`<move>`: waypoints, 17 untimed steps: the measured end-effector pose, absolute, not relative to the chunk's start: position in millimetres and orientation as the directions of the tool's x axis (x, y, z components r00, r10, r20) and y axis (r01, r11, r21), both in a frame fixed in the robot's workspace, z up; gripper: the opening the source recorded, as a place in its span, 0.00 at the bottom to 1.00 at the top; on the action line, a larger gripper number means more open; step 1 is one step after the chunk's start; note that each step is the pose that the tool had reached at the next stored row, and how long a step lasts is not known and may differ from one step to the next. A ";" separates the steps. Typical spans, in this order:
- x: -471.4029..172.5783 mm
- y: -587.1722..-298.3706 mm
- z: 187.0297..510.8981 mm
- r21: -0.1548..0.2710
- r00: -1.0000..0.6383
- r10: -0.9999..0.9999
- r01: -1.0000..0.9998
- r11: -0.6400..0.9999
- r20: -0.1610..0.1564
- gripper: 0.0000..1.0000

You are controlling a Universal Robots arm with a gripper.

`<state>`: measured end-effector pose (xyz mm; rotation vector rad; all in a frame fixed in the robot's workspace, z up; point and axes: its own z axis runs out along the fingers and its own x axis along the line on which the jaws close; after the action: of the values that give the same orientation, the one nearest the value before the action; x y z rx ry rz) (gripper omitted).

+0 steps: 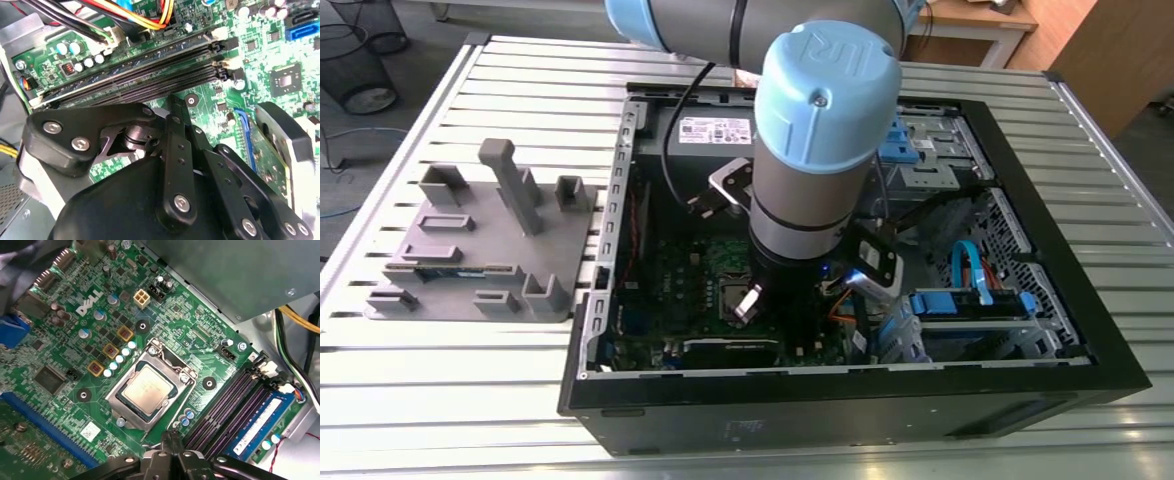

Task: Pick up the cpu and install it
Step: 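Install the first cpu locking lever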

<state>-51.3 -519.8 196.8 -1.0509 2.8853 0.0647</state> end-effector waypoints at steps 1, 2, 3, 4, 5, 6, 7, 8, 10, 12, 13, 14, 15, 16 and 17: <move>-51.4 -519.8 197.5 0.015 -0.764 -0.640 -0.643 0.765 -0.080 0.11; -51.3 -519.8 197.7 0.016 -0.764 -0.640 -0.643 0.765 -0.080 0.11; -51.4 -519.8 197.8 0.015 -0.764 -0.640 -0.643 0.765 -0.080 0.11; -51.4 -519.9 197.9 0.015 -0.764 -0.640 -0.643 0.765 -0.080 0.11; -51.5 -519.9 197.9 0.015 -0.764 -0.640 -0.643 0.765 -0.080 0.11; -51.8 -519.9 197.9 0.015 -0.764 -0.640 -0.643 0.765 -0.080 0.11; -52.0 -519.9 197.9 0.015 -0.764 -0.640 -0.643 0.765 -0.080 0.11; -52.1 -519.9 198.0 0.015 -0.764 -0.640 -0.643 0.765 -0.080 0.11; -52.2 -519.9 197.9 0.012 -0.764 -0.641 -0.643 0.765 -0.078 0.11; -52.2 -519.9 197.8 0.006 -0.764 -0.641 -0.643 0.766 -0.075 0.11; -52.2 -520.0 197.8 0.006 -0.764 -0.641 -0.643 0.765 -0.075 0.11; -52.2 -520.0 197.8 0.005 -0.764 -0.641 -0.644 0.765 -0.076 0.11; -52.3 -519.9 197.8 0.005 -0.764 -0.641 -0.643 0.765 -0.076 0.11; -52.4 -519.9 197.7 0.005 -0.763 -0.641 -0.643 0.765 -0.076 0.11; -52.4 -519.9 197.7 0.005 -0.763 -0.641 -0.643 0.765 -0.076 0.11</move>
<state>-52.4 -519.9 197.7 -1.0514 2.8856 0.0475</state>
